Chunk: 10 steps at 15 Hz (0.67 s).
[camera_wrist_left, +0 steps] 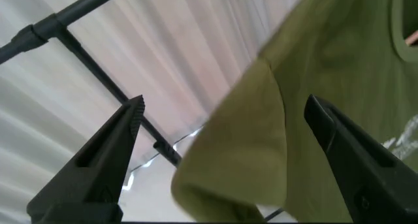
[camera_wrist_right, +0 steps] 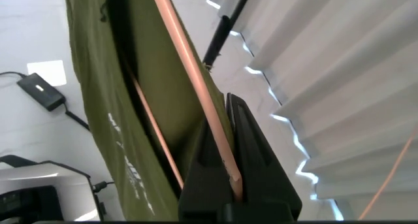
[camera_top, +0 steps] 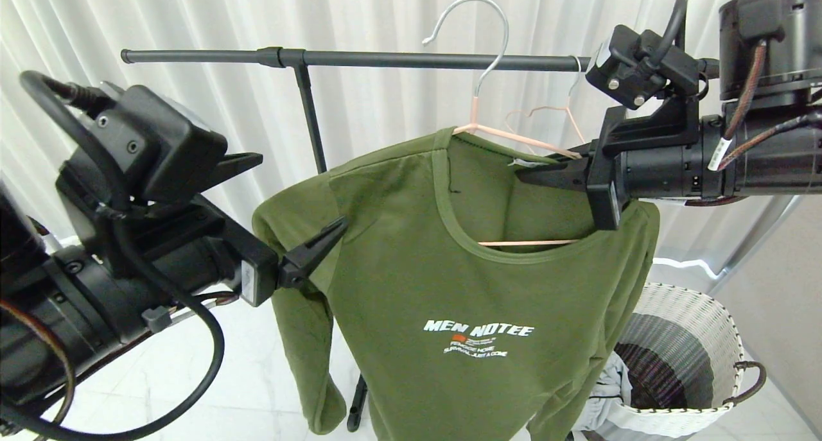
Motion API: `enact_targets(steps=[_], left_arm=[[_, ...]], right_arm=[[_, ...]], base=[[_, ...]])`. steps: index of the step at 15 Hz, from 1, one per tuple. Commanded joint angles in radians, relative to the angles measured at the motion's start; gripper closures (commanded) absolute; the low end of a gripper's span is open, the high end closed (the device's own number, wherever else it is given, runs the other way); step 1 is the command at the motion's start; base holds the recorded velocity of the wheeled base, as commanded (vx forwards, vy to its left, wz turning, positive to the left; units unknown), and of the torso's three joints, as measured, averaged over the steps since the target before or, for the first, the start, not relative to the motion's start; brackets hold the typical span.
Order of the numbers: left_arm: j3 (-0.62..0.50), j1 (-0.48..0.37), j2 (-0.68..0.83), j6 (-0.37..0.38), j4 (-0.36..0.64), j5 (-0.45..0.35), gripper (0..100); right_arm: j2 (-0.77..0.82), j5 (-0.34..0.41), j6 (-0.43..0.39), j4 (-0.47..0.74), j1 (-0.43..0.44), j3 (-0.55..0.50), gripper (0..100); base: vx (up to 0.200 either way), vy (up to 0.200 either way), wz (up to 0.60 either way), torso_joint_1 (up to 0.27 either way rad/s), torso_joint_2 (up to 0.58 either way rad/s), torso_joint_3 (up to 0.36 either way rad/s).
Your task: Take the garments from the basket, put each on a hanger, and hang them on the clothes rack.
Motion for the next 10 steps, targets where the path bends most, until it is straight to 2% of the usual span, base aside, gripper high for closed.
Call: enact_targets(steps=[1, 2, 4, 6, 10], left_arm=[[0.030, -0.005, -0.039, -0.002, 0.000, 0.000, 0], [0.057, 0.002, -0.050, 0.000, 0.000, 0.001, 0], [0.134, 0.093, -0.067, -0.016, 0.000, 0.006, 0], [0.192, 0.148, -0.068, -0.025, 0.000, 0.003, 0], [0.182, 0.174, -0.013, -0.167, 0.000, 0.003, 0]], right_arm=[[-0.012, 0.001, 0.000, 0.002, -0.013, 0.002, 100], [-0.021, 0.001, 0.000, 0.002, -0.018, 0.005, 100], [-0.041, 0.001, 0.000, 0.019, -0.027, 0.003, 100], [-0.066, 0.001, 0.003, 0.045, -0.035, 0.005, 100], [-0.090, 0.002, 0.004, 0.059, -0.031, 0.005, 100]], base=[[0.000, 0.000, 0.00, 0.000, 0.00, 0.000], [0.000, 0.000, 0.00, 0.000, 0.00, 0.000], [0.000, 0.000, 0.00, 0.000, 0.00, 0.000], [0.000, 0.000, 0.00, 0.000, 0.00, 0.000], [0.000, 0.000, 0.00, 0.000, 0.00, 0.000]])
